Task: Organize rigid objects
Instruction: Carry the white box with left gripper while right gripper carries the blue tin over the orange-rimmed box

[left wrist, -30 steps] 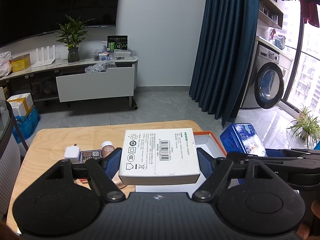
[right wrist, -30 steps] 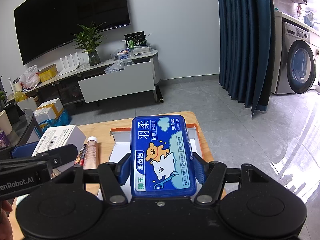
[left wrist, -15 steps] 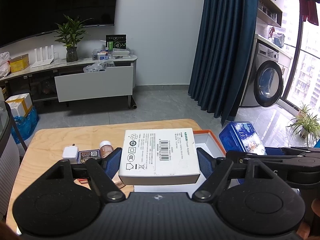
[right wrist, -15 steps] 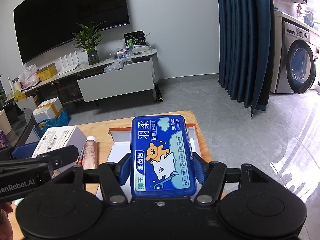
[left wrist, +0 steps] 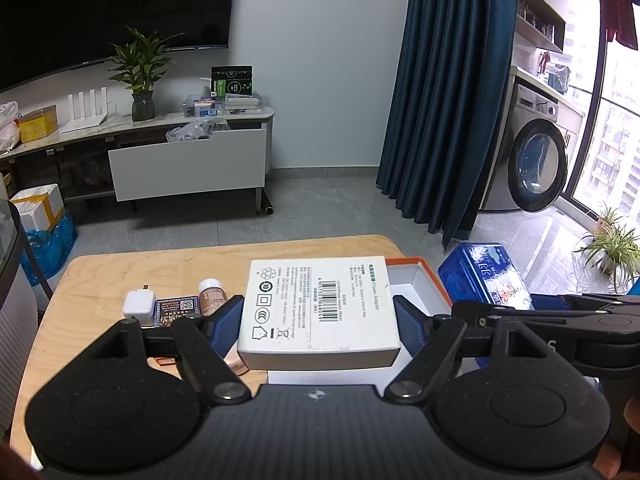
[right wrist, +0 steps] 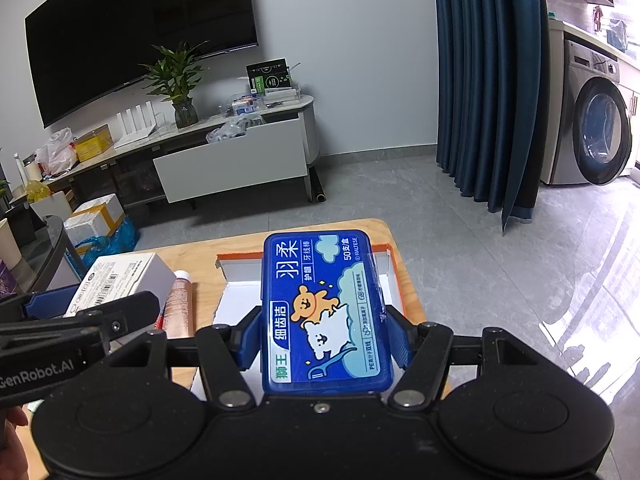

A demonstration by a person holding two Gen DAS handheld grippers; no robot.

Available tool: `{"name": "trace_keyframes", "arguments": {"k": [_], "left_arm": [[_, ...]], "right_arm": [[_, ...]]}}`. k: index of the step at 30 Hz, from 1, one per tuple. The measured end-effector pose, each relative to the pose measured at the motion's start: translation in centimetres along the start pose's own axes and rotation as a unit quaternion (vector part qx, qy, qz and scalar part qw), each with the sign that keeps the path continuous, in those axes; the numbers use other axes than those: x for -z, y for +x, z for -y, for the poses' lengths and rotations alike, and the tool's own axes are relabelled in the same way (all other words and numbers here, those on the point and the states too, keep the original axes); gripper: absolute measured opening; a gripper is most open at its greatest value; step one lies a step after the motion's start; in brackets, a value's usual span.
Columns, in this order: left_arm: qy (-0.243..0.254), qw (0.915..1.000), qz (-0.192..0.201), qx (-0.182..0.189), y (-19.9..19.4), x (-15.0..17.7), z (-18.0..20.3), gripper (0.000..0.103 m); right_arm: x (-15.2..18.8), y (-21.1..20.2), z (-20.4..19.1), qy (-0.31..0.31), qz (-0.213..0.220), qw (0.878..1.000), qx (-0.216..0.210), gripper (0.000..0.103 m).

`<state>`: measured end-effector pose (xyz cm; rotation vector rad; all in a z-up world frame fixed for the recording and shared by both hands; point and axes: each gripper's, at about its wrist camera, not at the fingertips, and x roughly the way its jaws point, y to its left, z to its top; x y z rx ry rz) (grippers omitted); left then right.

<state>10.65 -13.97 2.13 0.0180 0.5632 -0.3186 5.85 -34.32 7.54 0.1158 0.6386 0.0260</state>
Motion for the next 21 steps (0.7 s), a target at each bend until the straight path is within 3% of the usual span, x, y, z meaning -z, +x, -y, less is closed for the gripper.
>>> {"name": "trace_keyframes", "arguments": {"k": [21], "left_arm": [[0.000, 1.0000, -0.008, -0.002, 0.86, 0.41, 0.02, 0.079]], "right_arm": [[0.18, 0.61, 0.49, 0.000, -0.003, 1.000, 0.002, 0.074]]}}
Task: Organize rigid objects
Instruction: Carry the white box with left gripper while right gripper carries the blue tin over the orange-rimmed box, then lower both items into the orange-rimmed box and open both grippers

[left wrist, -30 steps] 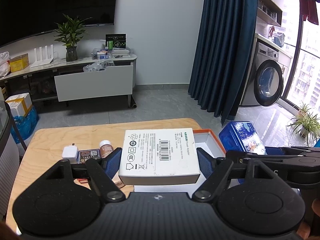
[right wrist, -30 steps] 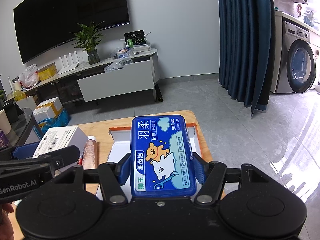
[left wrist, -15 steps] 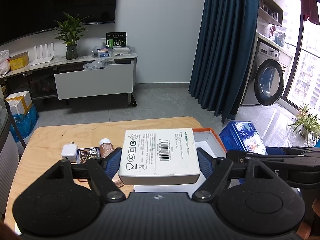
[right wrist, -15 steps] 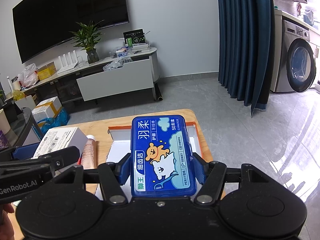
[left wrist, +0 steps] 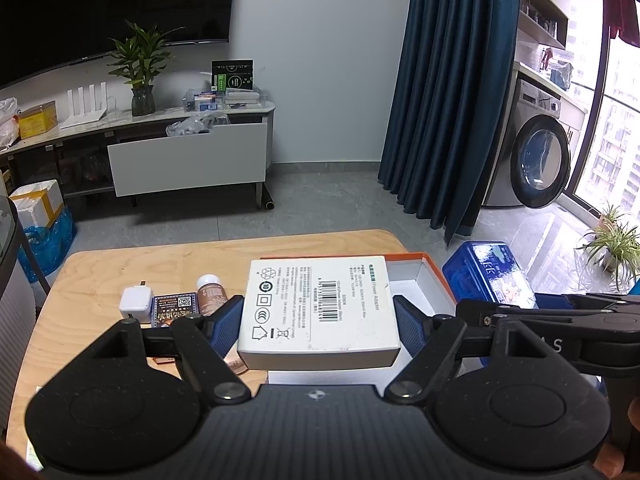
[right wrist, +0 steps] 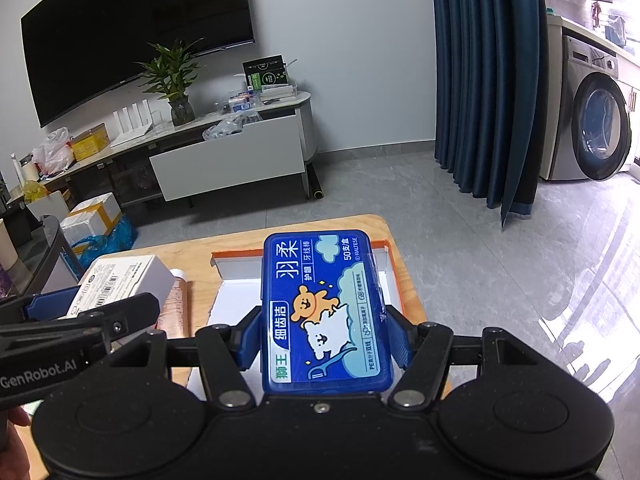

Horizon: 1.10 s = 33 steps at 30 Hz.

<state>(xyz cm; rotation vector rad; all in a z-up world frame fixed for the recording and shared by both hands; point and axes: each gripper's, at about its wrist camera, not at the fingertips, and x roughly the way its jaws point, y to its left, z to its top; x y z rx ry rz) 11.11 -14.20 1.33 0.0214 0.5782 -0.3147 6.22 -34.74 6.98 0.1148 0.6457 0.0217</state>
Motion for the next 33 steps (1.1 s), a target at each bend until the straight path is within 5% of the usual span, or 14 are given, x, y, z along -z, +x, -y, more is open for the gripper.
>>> {"name": "trace_keyframes", "arguments": {"k": [33], "left_arm": [[-0.011, 0.9968, -0.079, 0.007, 11.3, -0.8, -1.6, 0.079]], "right_arm": [[-3.2, 14.1, 1.9, 0.031, -0.073, 0.997, 0.016, 0.076]]}}
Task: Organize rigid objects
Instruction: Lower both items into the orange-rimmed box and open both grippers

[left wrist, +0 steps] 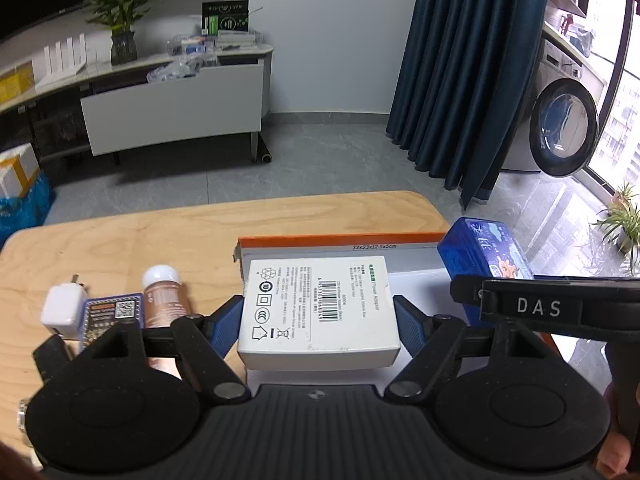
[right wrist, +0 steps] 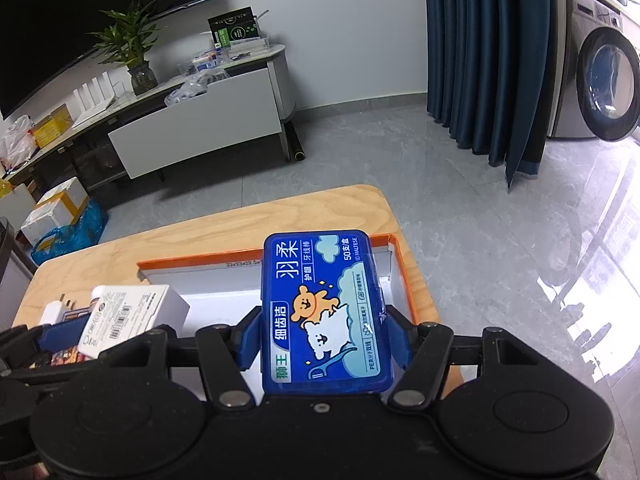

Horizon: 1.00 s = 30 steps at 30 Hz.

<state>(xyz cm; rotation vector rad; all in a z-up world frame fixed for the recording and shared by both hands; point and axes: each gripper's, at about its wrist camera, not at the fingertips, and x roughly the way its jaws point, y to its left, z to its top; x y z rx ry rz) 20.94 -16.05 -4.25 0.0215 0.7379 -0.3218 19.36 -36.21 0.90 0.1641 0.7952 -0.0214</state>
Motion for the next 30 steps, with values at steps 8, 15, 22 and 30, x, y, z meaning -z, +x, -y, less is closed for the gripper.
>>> {"name": "trace_keyframes", "arguments": {"k": [8, 15, 22, 30], "left_arm": [[-0.006, 0.9999, -0.010, 0.009, 1.1, -0.3, -0.1, 0.079], [-0.002, 0.9995, -0.011, 0.028, 1.1, -0.8, 0.9, 0.097], [0.016, 0.9994, -0.008, -0.030, -2.5, -1.1, 1.0, 0.099], [-0.004, 0.9989, -0.001, -0.047, -7.2, 0.0, -0.2, 0.103]], "right_arm": [[-0.6, -1.8, 1.1, 0.010, 0.037, 0.999, -0.001, 0.082], [-0.2, -4.4, 1.4, 0.000, 0.059, 0.998, 0.012, 0.082], [0.6, -6.9, 0.7, 0.001, 0.069, 0.998, 0.012, 0.084], [2.7, -9.7, -1.0, -0.014, 0.060, 0.998, 0.008, 0.089]]}}
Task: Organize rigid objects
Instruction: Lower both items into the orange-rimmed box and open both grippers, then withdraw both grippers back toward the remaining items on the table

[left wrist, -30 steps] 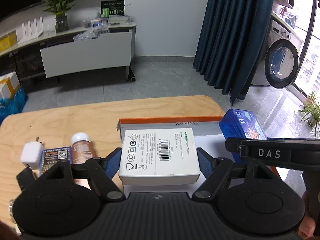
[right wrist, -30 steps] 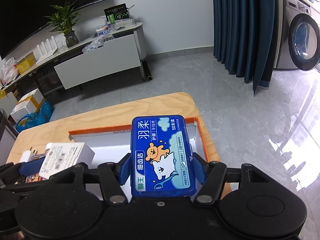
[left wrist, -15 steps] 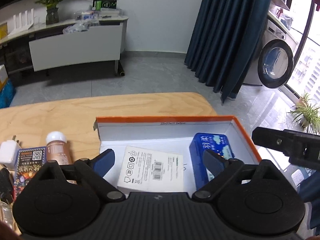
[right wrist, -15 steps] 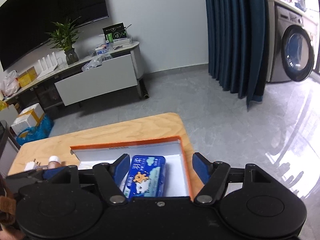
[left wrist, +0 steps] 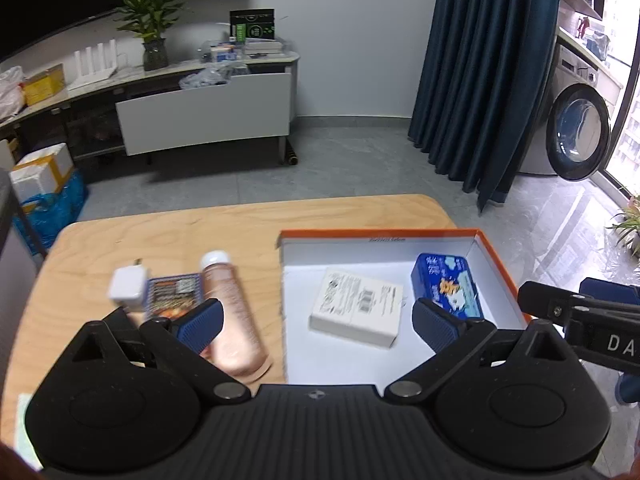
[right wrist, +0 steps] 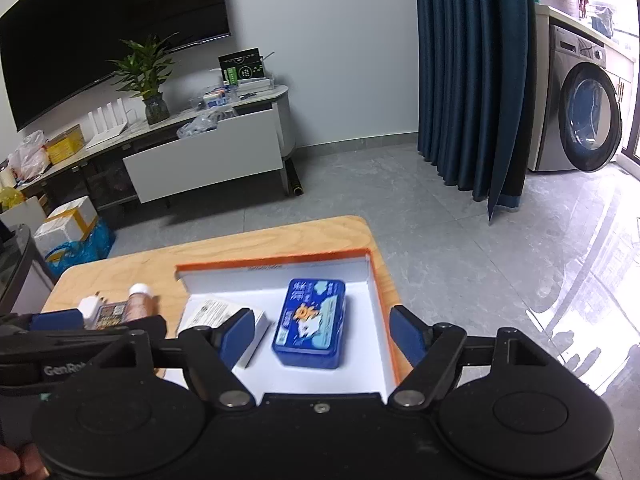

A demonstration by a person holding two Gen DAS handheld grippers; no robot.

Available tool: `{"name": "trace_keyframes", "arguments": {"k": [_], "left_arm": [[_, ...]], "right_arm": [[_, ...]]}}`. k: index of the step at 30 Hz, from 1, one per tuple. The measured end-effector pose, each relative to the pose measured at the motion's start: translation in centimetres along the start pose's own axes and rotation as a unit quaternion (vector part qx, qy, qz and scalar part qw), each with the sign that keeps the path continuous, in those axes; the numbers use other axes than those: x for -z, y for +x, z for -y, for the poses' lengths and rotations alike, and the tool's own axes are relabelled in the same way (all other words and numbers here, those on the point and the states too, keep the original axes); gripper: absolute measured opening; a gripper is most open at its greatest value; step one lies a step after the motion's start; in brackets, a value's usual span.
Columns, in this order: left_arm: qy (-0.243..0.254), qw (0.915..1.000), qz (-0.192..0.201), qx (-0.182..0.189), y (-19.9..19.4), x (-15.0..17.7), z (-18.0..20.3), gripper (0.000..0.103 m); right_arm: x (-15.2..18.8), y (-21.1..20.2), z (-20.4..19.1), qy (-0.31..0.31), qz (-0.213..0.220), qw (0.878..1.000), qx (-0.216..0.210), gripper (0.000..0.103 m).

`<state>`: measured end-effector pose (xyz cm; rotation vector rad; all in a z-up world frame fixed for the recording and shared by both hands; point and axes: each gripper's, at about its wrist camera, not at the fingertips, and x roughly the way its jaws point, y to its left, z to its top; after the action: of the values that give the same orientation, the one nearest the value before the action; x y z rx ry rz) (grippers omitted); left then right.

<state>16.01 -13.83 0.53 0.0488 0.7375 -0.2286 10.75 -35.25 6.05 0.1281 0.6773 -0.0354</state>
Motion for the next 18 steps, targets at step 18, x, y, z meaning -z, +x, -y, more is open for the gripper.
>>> {"name": "trace_keyframes", "arguments": {"k": [18], "left_arm": [[-0.040, 0.9986, 0.030, -0.018, -6.5, 2.3, -2.8, 0.103]], "right_arm": [[2.6, -5.1, -4.1, -0.033, 0.004, 0.999, -0.028, 0.091]]}}
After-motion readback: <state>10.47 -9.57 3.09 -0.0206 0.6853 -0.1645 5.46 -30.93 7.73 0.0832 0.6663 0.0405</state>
